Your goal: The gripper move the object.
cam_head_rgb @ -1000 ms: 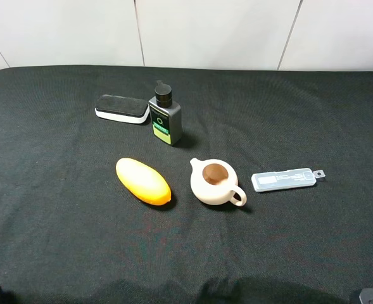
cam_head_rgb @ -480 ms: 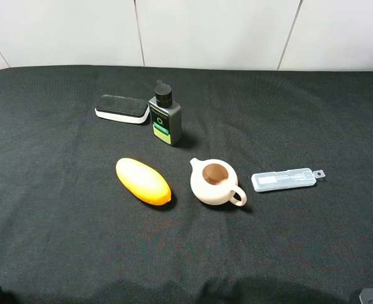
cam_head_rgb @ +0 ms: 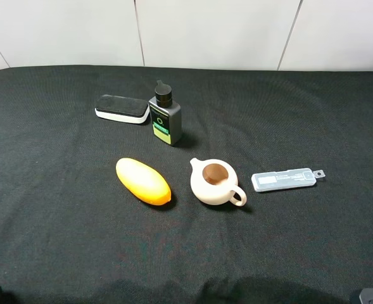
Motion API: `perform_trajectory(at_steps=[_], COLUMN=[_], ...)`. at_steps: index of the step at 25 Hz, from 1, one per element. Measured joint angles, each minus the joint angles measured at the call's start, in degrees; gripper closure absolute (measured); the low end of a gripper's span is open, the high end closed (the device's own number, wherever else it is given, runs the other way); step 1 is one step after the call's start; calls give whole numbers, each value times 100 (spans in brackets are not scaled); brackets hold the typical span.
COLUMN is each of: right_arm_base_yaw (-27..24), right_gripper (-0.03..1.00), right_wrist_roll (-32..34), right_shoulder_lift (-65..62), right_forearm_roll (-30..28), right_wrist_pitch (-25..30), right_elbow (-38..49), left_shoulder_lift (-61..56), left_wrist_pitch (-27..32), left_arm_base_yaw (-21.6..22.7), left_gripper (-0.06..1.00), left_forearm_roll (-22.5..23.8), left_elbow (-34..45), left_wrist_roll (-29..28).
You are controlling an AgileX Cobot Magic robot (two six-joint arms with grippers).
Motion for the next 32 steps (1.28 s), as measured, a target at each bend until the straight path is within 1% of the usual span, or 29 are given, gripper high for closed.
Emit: perform_trajectory(at_steps=[8, 32], right_arm_base_yaw=[265, 265], right_gripper=[27, 27], right_wrist_roll=[0, 0], right_shoulder_lift=[-8, -8], right_forearm_roll=[-62, -44], right_wrist_pitch=[0, 4], right_elbow=[0, 0], left_shoulder_lift=[0, 0], left_wrist_pitch=[0, 0], left_arm_base_yaw=[0, 0], left_gripper=[27, 27], left_forearm_roll=[0, 0], left_elbow=[0, 0], left_wrist_roll=[0, 0])
